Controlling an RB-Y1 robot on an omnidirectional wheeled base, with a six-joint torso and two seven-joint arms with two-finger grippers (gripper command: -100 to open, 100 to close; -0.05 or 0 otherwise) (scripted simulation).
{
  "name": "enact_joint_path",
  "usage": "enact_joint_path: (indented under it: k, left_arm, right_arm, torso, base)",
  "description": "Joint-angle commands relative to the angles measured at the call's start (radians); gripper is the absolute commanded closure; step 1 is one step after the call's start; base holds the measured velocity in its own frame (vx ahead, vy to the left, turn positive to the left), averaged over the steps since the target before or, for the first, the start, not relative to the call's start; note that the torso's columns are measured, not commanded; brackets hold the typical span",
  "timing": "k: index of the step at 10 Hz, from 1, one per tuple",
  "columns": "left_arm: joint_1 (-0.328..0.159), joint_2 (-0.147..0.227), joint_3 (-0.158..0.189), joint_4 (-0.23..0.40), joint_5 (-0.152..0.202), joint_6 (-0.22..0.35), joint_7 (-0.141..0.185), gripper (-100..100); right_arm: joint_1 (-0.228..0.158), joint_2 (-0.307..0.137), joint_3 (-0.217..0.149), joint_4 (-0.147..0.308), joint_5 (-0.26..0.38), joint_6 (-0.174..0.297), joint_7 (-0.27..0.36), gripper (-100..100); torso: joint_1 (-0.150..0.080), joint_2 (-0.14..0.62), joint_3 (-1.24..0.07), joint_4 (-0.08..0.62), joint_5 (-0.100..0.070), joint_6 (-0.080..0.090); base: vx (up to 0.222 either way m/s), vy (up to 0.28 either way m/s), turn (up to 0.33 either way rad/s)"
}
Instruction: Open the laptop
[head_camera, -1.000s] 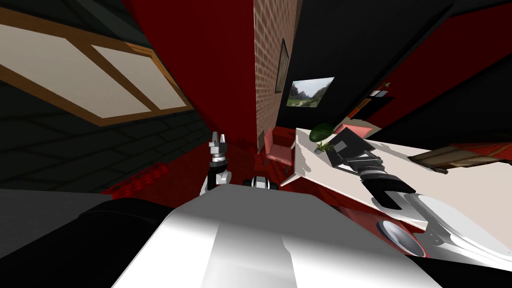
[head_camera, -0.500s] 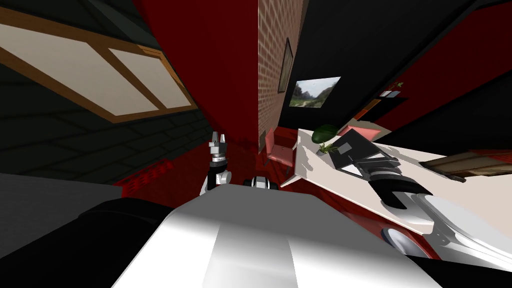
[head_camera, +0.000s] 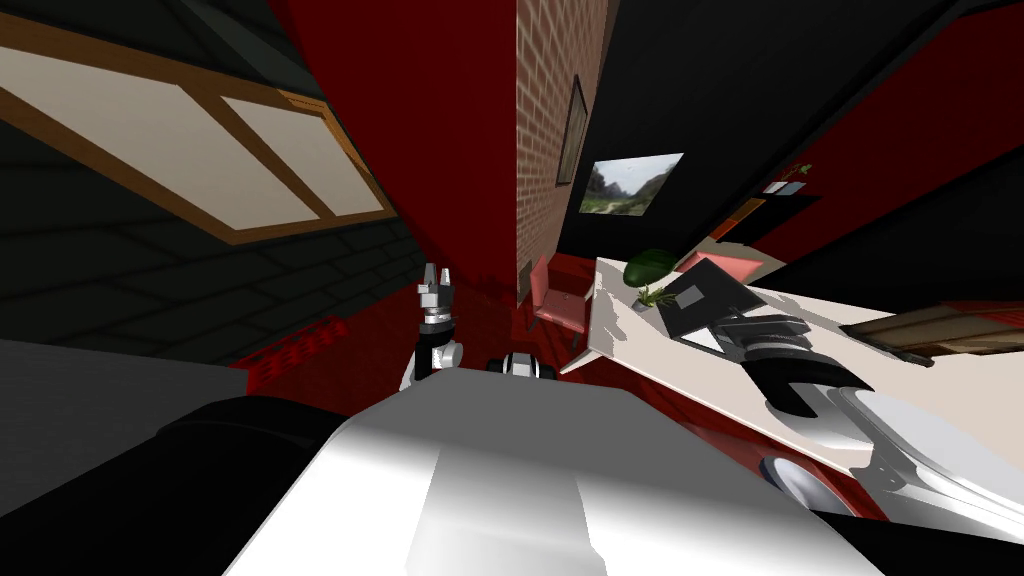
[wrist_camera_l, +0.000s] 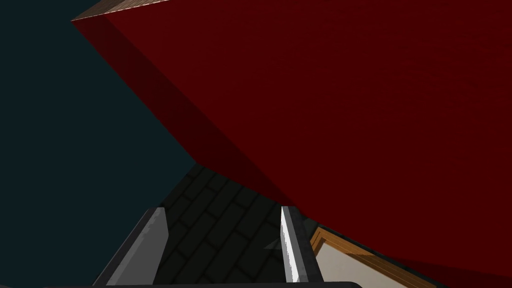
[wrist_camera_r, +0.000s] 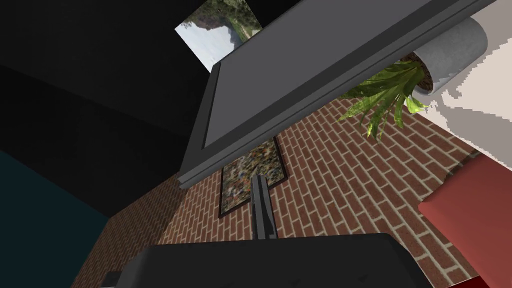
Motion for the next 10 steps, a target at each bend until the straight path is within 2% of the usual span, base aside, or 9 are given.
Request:
enact_joint_path:
  k: [1,7,8,9,10]
  left_arm:
    - [0.000,0.000,0.000,0.000,0.000,0.000,0.000,0]
    - [0.000,0.000,0.000,0.000,0.000,0.000,0.000,0]
    - [0.000,0.000,0.000,0.000,0.000,0.000,0.000,0]
    - [0.000,0.000,0.000,0.000,0.000,0.000,0.000,0]
    - [0.000,0.000,0.000,0.000,0.000,0.000,0.000,0]
  right_arm:
    - [-0.021,-0.008,0.003,0.033,-0.056,-0.012,-0.060,100]
    - [-0.064,-0.027,0.010,0.097,-0.171,-0.034,-0.176,100]
    - [-0.062,-0.025,0.007,0.090,-0.158,-0.037,-0.161,100]
    - [-0.044,-0.038,0.005,0.080,-0.125,-0.024,-0.133,-100]
    - [-0.038,-0.042,0.005,0.075,-0.112,-0.019,-0.121,-100]
  torso:
    - [-0.002,0.001,0.001,0.000,0.000,0.001]
    - [-0.004,-0.002,-0.001,-0.001,-0.003,0.003]
    - [-0.005,-0.002,-0.001,-0.001,-0.003,0.002]
    - [0.000,-0.003,-0.002,-0.001,-0.001,0.001]
    - [0.002,-0.003,-0.002,-0.001,0.001,0.000]
  base:
    - [-0.067,-0.081,0.021]
    - [-0.050,-0.059,0.007]
    - [-0.020,-0.026,-0.002]
    - [-0.014,-0.015,0.038]
    - [-0.016,-0.018,0.062]
